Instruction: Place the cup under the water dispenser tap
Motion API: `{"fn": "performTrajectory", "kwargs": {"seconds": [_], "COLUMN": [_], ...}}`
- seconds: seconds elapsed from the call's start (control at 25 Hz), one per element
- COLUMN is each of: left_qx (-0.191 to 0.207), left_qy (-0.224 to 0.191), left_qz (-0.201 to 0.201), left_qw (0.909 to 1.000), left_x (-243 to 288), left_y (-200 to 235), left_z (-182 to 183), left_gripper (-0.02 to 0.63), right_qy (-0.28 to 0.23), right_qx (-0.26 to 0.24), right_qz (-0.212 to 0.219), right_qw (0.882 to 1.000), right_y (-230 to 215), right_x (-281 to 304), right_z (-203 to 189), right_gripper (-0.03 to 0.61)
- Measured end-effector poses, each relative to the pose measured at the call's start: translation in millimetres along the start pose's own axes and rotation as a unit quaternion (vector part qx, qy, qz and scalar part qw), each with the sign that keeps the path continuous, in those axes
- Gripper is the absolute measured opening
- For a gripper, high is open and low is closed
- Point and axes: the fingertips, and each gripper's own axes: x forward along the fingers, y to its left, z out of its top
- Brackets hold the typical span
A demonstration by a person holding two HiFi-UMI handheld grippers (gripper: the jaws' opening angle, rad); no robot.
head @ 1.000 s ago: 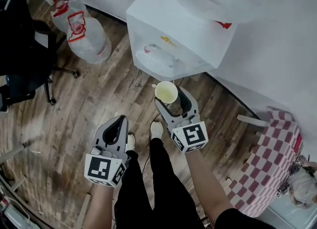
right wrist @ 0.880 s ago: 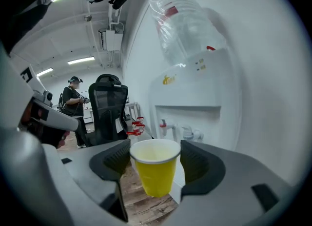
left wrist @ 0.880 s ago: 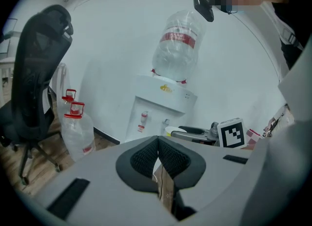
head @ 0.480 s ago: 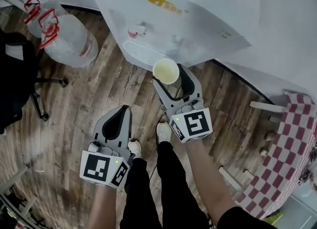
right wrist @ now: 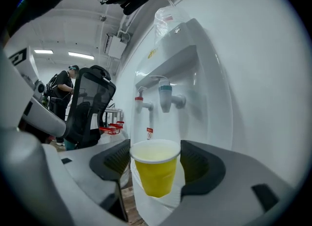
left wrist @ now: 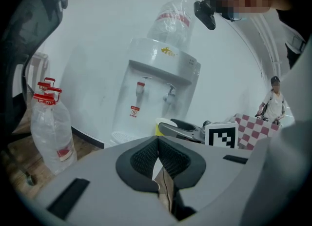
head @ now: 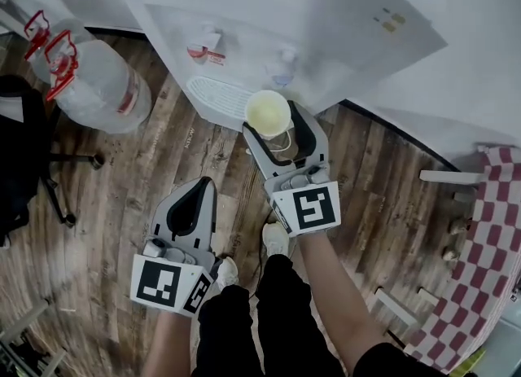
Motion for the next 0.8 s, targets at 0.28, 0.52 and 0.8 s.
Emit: {"fn": "performTrajectory", "kwargs": {"seconds": [0.28, 0.52, 0.8], "left_qx": [0.008, 0.01, 0.013], "left_qy": [-0.012, -0.016, -0.017], "left_qz": [-0.002, 0.001, 0.002], "left_qw": [0.9999, 0.9998, 0.9998], "left_x": [8.6, 10.9, 12.2], "left_y": [10.2, 18.3, 24.1], "left_z": [-7.6, -11.7, -15.3], "left_gripper": [0.015, 0.014, 0.015], "right_qy": [-0.016, -0.019, -0.015], "right_qx": [-0.009, -0.006, -0.006], "right_qz": [-0.046, -0.07, -0.083], "right_qw": [0.999, 0.997, 0.996], "right_y": [-6.4, -11.9, -13.3], "right_x": [9.5, 20.1, 23.8], "right_z": [-7.7, -17.3, -31.6], "right_gripper": [0.331, 0.331, 0.331]}}
